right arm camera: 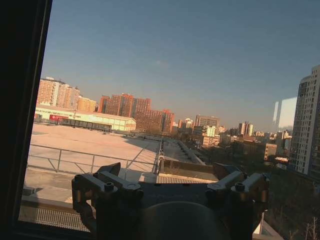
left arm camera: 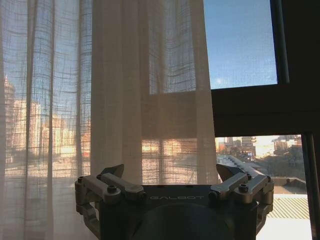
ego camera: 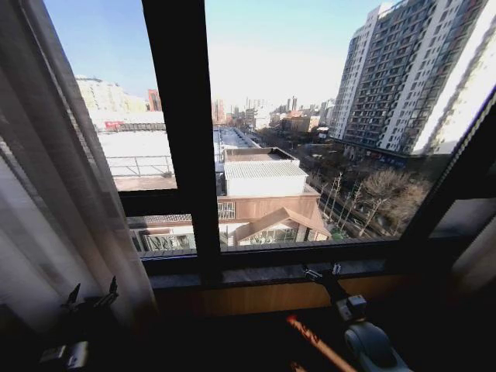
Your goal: Open the curtains by pulling them apart, changing their state from closed to fully open.
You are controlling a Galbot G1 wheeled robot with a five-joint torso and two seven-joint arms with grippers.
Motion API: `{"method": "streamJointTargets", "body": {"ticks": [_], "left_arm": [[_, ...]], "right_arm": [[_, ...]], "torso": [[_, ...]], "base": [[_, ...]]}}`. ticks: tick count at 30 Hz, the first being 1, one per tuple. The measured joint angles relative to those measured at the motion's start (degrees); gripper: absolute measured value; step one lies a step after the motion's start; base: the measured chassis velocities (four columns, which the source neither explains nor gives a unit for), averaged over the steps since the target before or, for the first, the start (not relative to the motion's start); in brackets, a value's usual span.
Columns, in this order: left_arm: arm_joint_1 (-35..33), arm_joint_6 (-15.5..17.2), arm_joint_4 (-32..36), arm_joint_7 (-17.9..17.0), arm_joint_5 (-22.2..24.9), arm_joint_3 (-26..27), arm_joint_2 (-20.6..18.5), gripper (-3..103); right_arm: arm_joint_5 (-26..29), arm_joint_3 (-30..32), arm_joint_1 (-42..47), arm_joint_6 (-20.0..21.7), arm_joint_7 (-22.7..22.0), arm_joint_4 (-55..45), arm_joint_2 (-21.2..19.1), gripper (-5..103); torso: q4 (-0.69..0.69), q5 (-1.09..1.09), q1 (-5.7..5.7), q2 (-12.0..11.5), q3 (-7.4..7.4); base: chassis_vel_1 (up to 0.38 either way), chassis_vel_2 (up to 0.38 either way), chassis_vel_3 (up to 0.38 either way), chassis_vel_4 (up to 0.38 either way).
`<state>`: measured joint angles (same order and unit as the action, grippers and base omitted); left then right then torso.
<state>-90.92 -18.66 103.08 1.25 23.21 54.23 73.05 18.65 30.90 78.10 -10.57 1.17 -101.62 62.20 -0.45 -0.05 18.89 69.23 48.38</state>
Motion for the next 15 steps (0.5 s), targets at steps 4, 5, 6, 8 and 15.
{"method": "streamJointTargets", "body": {"ticks": [4, 5, 6, 8, 15], "left_arm": [[0.0, 0.0, 0.0, 0.0, 0.0, 0.0, 0.0, 100], [0.0, 0.0, 0.0, 0.0, 0.0, 0.0, 0.0, 100], [0.0, 0.0, 0.0, 0.0, 0.0, 0.0, 0.0, 100], [0.0, 0.0, 0.0, 0.0, 0.0, 0.0, 0.0, 100], [0.0, 0.0, 0.0, 0.0, 0.0, 0.0, 0.0, 100]], "right_arm": [[0.0, 0.0, 0.0, 0.0, 0.0, 0.0, 0.0, 100], [0.0, 0.0, 0.0, 0.0, 0.0, 0.0, 0.0, 100], [0.0, 0.0, 0.0, 0.0, 0.0, 0.0, 0.0, 100], [0.0, 0.0, 0.0, 0.0, 0.0, 0.0, 0.0, 100], [0.0, 0.0, 0.0, 0.0, 0.0, 0.0, 0.0, 100]], "torso": [[0.00, 0.04, 0.00, 0.0, 0.00], [-0.01, 0.04, 0.00, 0.0, 0.00], [-0.01, 0.04, 0.00, 0.0, 0.00], [-0.01, 0.07, 0.00, 0.0, 0.00], [0.00, 0.03, 0.00, 0.0, 0.00]], "base": [[0.000, 0.000, 0.000, 0.000], [0.000, 0.000, 0.000, 0.000], [0.000, 0.000, 0.000, 0.000], [0.000, 0.000, 0.000, 0.000], [0.000, 0.000, 0.000, 0.000]]}}
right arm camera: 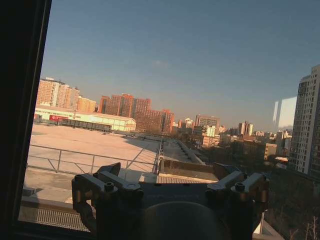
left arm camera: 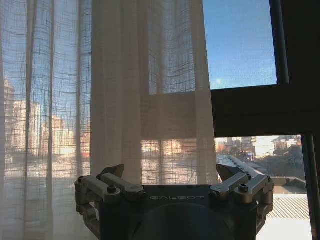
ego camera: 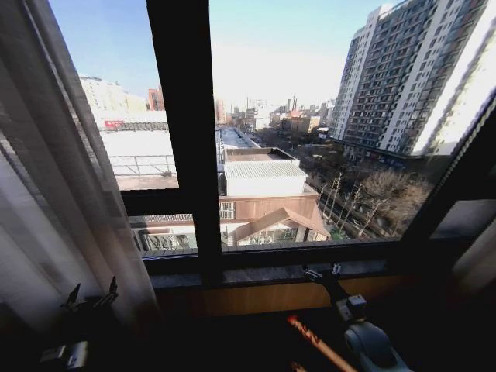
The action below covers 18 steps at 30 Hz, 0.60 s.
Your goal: Open the curtains by pulling them apart, changing their state from closed to fully open.
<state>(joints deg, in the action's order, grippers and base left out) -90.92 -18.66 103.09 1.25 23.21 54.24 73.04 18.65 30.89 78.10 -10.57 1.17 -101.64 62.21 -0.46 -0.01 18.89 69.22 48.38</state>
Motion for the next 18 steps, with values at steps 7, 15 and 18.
{"method": "streamJointTargets", "body": {"ticks": [7, 15, 18], "left_arm": [[0.0, 0.0, 0.0, 0.0, 0.0, 0.0, 0.0, 100], [0.0, 0.0, 0.0, 0.0, 0.0, 0.0, 0.0, 100], [0.0, 0.0, 0.0, 0.0, 0.0, 0.0, 0.0, 100]], "right_arm": [[0.0, 0.0, 0.0, 0.0, 0.0, 0.0, 0.0, 100], [0.0, 0.0, 0.0, 0.0, 0.0, 0.0, 0.0, 100], [0.0, 0.0, 0.0, 0.0, 0.0, 0.0, 0.0, 100]], "torso": [[0.00, 0.02, 0.00, 0.0, 0.00], [0.00, 0.01, 0.00, 0.0, 0.00], [0.00, 0.02, 0.00, 0.0, 0.00]], "base": [[0.000, 0.000, 0.000, 0.000], [0.000, 0.000, 0.000, 0.000], [0.000, 0.000, 0.000, 0.000]]}}
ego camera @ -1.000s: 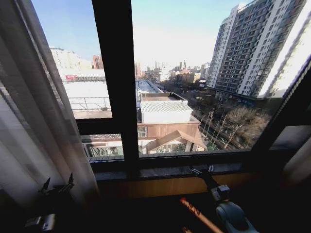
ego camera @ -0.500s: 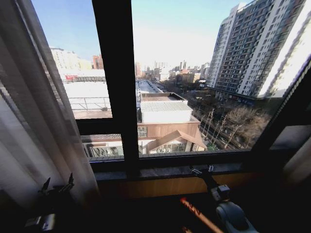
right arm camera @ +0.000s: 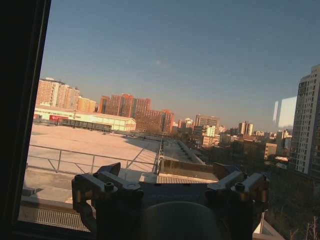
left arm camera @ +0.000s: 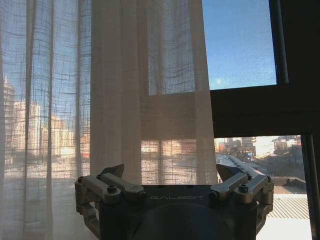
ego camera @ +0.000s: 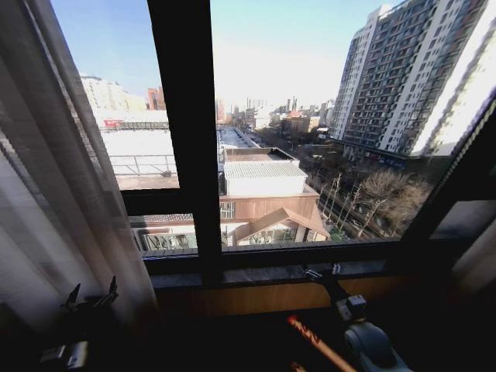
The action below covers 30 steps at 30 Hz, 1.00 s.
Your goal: Open the curtains by pulling them apart, changing their state from closed to fully open.
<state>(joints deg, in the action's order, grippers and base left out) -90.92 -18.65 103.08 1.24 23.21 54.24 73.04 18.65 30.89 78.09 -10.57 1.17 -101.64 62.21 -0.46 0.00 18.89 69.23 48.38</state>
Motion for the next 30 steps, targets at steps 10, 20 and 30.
{"method": "streamJointTargets", "body": {"ticks": [10, 20, 30], "left_arm": [[0.0, 0.0, 0.0, 0.0, 0.0, 0.0, 0.0, 100], [0.0, 0.0, 0.0, 0.0, 0.0, 0.0, 0.0, 100], [0.0, 0.0, 0.0, 0.0, 0.0, 0.0, 0.0, 100]], "right_arm": [[0.0, 0.0, 0.0, 0.0, 0.0, 0.0, 0.0, 100], [0.0, 0.0, 0.0, 0.0, 0.0, 0.0, 0.0, 100], [0.0, 0.0, 0.0, 0.0, 0.0, 0.0, 0.0, 100]], "torso": [[0.00, 0.00, 0.00, 0.0, 0.00], [0.00, 0.00, 0.00, 0.0, 0.00], [0.00, 0.00, 0.00, 0.0, 0.00]], "base": [[0.000, 0.000, 0.000, 0.000], [0.000, 0.000, 0.000, 0.000], [0.000, 0.000, 0.000, 0.000]]}}
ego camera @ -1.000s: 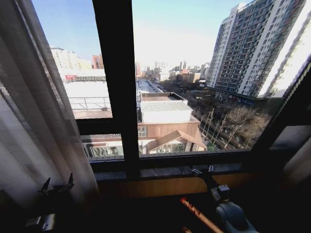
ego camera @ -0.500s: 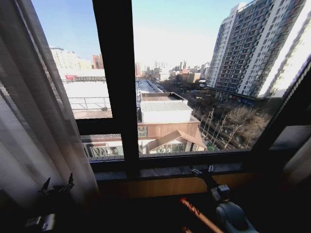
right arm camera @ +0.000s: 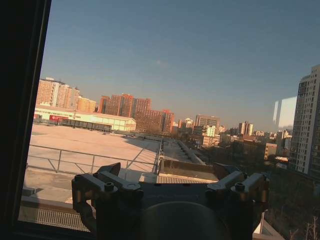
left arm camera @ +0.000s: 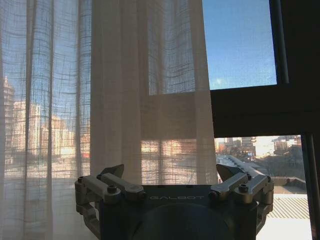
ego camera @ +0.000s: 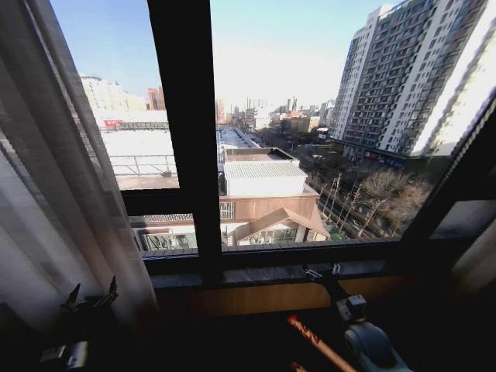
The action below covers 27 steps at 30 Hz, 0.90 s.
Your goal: Open the curtains by pulling them apart, changing their state from closed to fully open.
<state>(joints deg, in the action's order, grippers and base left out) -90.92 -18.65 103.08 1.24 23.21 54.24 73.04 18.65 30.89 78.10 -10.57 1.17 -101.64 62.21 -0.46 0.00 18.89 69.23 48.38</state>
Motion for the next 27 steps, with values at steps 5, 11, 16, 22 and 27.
{"method": "streamJointTargets", "body": {"ticks": [5, 11, 16, 22, 27], "left_arm": [[0.0, 0.0, 0.0, 0.0, 0.0, 0.0, 0.0, 100], [0.0, 0.0, 0.0, 0.0, 0.0, 0.0, 0.0, 100], [0.0, 0.0, 0.0, 0.0, 0.0, 0.0, 0.0, 100], [0.0, 0.0, 0.0, 0.0, 0.0, 0.0, 0.0, 100], [0.0, 0.0, 0.0, 0.0, 0.0, 0.0, 0.0, 100]], "right_arm": [[0.0, 0.0, 0.0, 0.0, 0.0, 0.0, 0.0, 100], [0.0, 0.0, 0.0, 0.0, 0.0, 0.0, 0.0, 100], [0.0, 0.0, 0.0, 0.0, 0.0, 0.0, 0.0, 100], [0.0, 0.0, 0.0, 0.0, 0.0, 0.0, 0.0, 100], [0.0, 0.0, 0.0, 0.0, 0.0, 0.0, 0.0, 100]], "torso": [[0.00, 0.00, 0.00, 0.0, 0.00], [0.00, 0.00, 0.00, 0.0, 0.00], [0.00, 0.00, 0.00, 0.0, 0.00], [0.00, 0.00, 0.00, 0.0, 0.00], [0.00, 0.00, 0.00, 0.0, 0.00]], "base": [[0.000, 0.000, 0.000, 0.000], [0.000, 0.000, 0.000, 0.000], [0.000, 0.000, 0.000, 0.000], [0.000, 0.000, 0.000, 0.000], [0.000, 0.000, 0.000, 0.000]]}}
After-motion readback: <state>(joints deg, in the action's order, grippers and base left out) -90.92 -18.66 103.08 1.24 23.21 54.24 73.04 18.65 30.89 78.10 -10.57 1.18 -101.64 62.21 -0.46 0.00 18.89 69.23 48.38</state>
